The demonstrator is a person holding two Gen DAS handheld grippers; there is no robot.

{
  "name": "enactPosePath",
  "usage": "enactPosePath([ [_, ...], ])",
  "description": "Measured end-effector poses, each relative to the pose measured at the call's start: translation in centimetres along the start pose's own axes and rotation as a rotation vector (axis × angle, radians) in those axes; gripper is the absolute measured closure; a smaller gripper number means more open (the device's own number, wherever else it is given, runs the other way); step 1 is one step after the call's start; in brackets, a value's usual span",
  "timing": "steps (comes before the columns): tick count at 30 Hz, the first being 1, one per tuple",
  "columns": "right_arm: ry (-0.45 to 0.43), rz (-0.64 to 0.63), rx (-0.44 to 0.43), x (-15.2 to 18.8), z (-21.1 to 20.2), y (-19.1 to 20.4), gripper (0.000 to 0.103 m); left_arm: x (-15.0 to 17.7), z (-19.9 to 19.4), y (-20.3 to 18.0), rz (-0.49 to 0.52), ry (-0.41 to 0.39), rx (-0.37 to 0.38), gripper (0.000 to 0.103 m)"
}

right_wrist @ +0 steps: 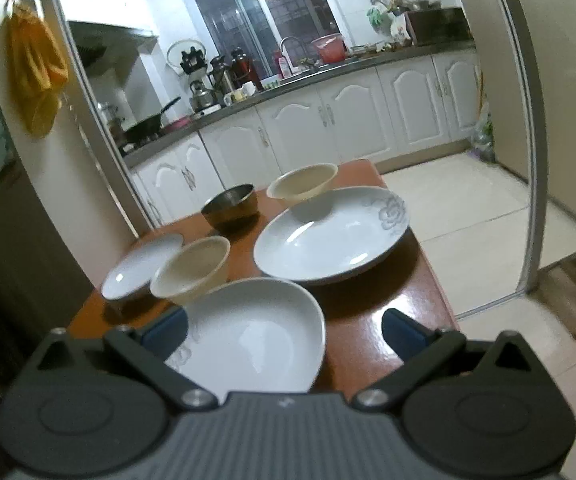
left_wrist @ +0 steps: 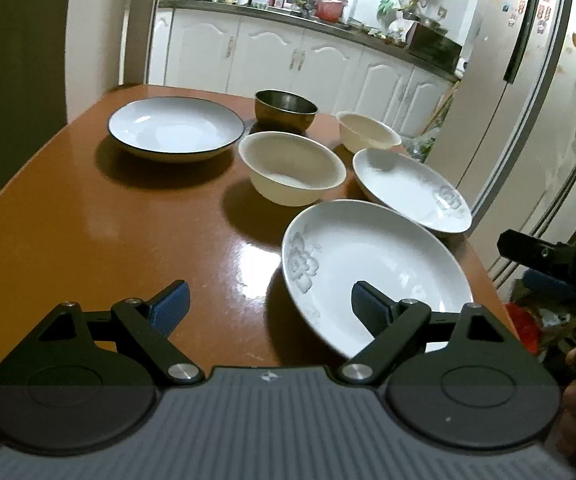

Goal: Organize plates and bowls

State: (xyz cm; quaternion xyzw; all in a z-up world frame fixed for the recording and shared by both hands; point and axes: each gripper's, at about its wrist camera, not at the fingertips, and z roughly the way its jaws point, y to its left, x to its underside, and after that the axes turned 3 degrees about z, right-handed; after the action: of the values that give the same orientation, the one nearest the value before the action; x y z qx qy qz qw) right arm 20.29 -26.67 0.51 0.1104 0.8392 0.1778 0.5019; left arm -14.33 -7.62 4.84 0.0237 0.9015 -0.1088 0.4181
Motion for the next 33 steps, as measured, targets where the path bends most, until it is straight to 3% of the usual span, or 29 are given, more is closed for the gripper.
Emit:
enactPosePath([
  [4,0.013,0.058,-0.056,-0.5,0.9,-0.9,0.002,-0.2,0.6,0.7,0.005,-0.016,0.035,0.000],
  [6,0.023,0.092,-0.081,-0.7,1.4,-1.4,0.008,-0.6,1.6,0.3,0.013,-0.012,0.049,0.004],
  [11,0.056,0.170,-0.128,-0.9,2.7,-2.6,0.013,-1.7,3.8,1.4,0.024,0.001,0.093,0.032],
  [14,0.076,0.209,-0.139,-0.8,3.3,-3.1,0.013,-2.3,5.4,2.0,0.024,0.019,0.100,0.043],
  [20,0.116,0.226,-0.139,-0.5,3.9,-3.2,0.012,-3.7,8.8,4.0,-0.003,0.045,0.133,0.045],
  [23,0.131,0.226,-0.154,-0.5,4.1,-3.2,0.011,-4.4,10.0,4.6,-0.004,0.056,0.146,0.052],
  [33,0.151,0.199,-0.178,-0.4,4.8,-2.3,0.007,-6.6,13.3,6.9,0.024,0.058,0.192,0.053],
])
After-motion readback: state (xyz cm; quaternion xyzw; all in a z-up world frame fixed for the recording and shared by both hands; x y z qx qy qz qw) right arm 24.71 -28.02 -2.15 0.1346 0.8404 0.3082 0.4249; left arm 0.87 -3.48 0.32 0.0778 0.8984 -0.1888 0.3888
